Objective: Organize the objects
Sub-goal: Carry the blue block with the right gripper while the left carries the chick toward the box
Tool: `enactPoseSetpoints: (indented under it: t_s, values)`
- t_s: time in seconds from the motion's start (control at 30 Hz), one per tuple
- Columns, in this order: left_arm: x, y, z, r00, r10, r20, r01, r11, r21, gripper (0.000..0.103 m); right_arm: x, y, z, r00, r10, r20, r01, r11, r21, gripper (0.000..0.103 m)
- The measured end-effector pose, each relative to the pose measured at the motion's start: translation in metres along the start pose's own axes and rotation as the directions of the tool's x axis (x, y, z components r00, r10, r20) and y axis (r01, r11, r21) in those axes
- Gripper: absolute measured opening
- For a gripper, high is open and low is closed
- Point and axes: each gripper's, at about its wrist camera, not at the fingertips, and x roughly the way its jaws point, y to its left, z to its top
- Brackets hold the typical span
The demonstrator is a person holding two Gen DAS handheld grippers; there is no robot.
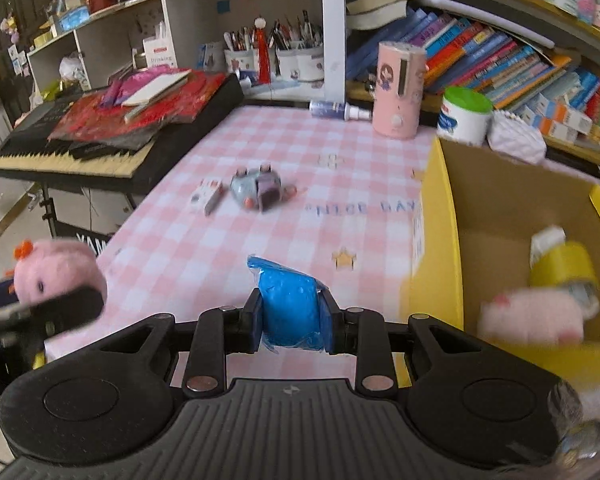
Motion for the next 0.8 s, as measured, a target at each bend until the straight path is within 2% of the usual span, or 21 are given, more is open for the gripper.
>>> enactPoseSetpoints:
  t_s: [0.5,0.8]
  values:
    - [-0.052,0.006,-0.040,0.998,-0.065,-0.025,0.067,0.996,0.055,0.082,-0.053,0.025,-0.075,0.999,-0.045,-0.012,0.046,0.993,0.107,0.026]
    - [-0.064,-0.009,-0.054,0.988,-0.142,-0.058,0.148,0.983,0.111,0.082,-0.082,0.020,-0.111,0.995,-0.096,-0.019,0.098,0.979,0.180,0.026]
